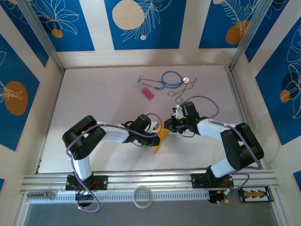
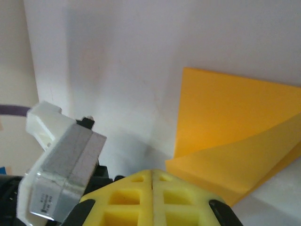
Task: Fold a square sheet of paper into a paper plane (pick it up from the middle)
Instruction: Fold the wing for the fifth time at the center of the table.
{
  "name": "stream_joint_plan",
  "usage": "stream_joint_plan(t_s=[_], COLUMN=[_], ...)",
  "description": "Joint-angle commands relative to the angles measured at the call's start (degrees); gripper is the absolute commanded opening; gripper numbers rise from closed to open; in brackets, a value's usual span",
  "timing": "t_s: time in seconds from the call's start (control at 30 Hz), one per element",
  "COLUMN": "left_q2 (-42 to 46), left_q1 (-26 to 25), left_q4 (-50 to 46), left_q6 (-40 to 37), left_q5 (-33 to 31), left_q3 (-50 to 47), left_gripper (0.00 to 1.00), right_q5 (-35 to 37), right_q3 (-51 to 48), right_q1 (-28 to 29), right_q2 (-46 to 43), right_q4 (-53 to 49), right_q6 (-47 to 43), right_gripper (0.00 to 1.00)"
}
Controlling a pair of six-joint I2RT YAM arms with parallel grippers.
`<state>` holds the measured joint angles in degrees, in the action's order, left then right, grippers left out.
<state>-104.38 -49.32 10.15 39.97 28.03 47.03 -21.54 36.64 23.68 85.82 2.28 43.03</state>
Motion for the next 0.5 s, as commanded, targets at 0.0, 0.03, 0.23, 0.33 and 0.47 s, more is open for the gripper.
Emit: stream_joint_plan(t_s=[0.0,0.03,0.23,0.33,0.47], left_q2=[-1.54,-1.53,-1.54,-1.31,-0.99], left_q1=[-0.6,-0.6,-0.6,-0.61,-0.6], left_q4=[-7.74,-7.86,-7.96,-8.04,-8.35], left_q6=[-1.62,-1.72,-1.54,-1.47,-1.81], left_q5=[-1.66,-1.66,-1.97,-2.04,-2.27], left_q3=[-1.95,-1.78,-1.85,-2.2,-2.98], left_gripper=[0.0,0.0,0.0,0.0,0.0], right_q5=[-0.32,-0.1,0.23,0.57,1.35], right_q3=[-0.73,-1.01,-0.86,-0.86,-0.78], right_q1=[1.94,2.31,2.53,1.86,0.18], right_q2=[1.28,1.63,5.62,7.52,9.83], right_q4=[-2.09,-1.7,-0.1,1.05,2.68], right_q6=[-2.32,-2.28,-2.61,-2.82,-3.2], right_gripper=[0.04,0.03,0.02,0.02,0.02])
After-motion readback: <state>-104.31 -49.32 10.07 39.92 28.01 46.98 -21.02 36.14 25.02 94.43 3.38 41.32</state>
